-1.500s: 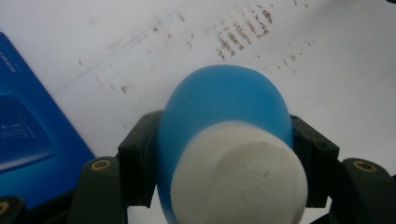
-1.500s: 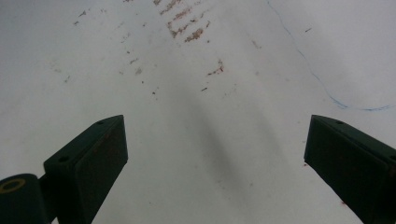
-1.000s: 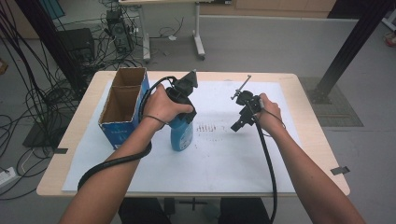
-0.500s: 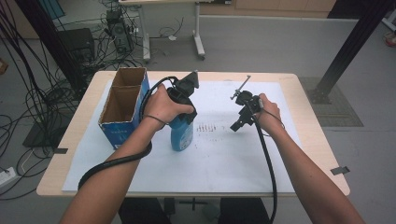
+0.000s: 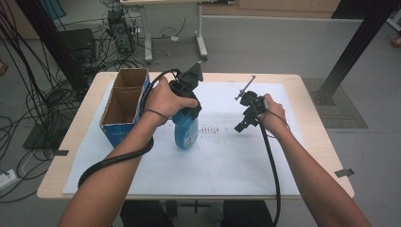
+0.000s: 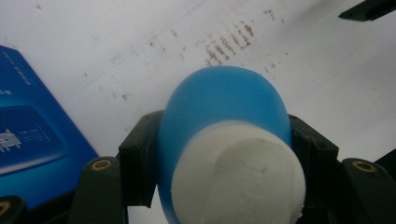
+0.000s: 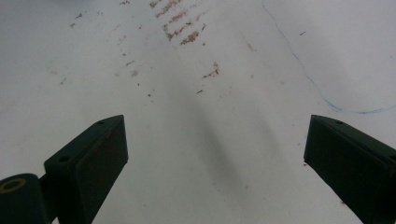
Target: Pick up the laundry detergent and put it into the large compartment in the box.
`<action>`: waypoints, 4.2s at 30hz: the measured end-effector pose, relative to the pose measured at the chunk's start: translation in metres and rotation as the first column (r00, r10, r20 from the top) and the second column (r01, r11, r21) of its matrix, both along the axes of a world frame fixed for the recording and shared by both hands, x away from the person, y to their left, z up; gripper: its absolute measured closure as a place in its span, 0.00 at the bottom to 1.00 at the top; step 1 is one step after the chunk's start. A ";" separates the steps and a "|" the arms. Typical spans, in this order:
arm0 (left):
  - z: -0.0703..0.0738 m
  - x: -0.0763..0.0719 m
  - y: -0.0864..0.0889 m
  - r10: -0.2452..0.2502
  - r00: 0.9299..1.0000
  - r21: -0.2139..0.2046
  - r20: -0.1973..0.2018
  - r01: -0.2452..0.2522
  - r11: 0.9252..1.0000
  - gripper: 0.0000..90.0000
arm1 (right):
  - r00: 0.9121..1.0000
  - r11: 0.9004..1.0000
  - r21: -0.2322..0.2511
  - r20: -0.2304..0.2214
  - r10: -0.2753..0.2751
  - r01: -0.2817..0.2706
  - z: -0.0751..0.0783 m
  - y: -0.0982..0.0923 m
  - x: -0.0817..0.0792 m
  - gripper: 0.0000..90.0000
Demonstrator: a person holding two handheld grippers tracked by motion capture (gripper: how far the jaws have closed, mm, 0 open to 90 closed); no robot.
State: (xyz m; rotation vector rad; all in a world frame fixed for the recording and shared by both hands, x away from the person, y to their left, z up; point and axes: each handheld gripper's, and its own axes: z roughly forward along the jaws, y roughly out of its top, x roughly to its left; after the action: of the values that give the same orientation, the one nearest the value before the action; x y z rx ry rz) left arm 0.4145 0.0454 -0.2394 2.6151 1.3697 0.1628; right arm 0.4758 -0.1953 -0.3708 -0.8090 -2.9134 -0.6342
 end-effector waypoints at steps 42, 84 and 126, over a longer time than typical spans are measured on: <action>0.127 -0.014 -0.011 -0.065 0.997 -0.089 0.032 0.067 0.994 0.42 | 1.000 1.000 -0.007 0.017 0.010 -0.010 0.005 0.009 0.003 0.07; 0.196 0.010 0.125 0.304 0.947 -0.060 0.105 -0.299 0.952 0.42 | 1.000 1.000 0.003 0.023 0.007 -0.007 0.008 0.004 0.010 0.08; 0.140 0.032 0.179 0.498 0.866 -0.036 0.048 -0.497 0.867 0.42 | 1.000 1.000 0.007 0.007 0.005 -0.005 0.002 0.007 0.012 0.08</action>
State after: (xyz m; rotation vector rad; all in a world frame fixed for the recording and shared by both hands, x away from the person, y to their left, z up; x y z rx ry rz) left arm 0.4467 0.2248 -0.0998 2.1581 1.9843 0.2844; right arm 0.4882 -0.1882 -0.3689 -0.8003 -2.9165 -0.6483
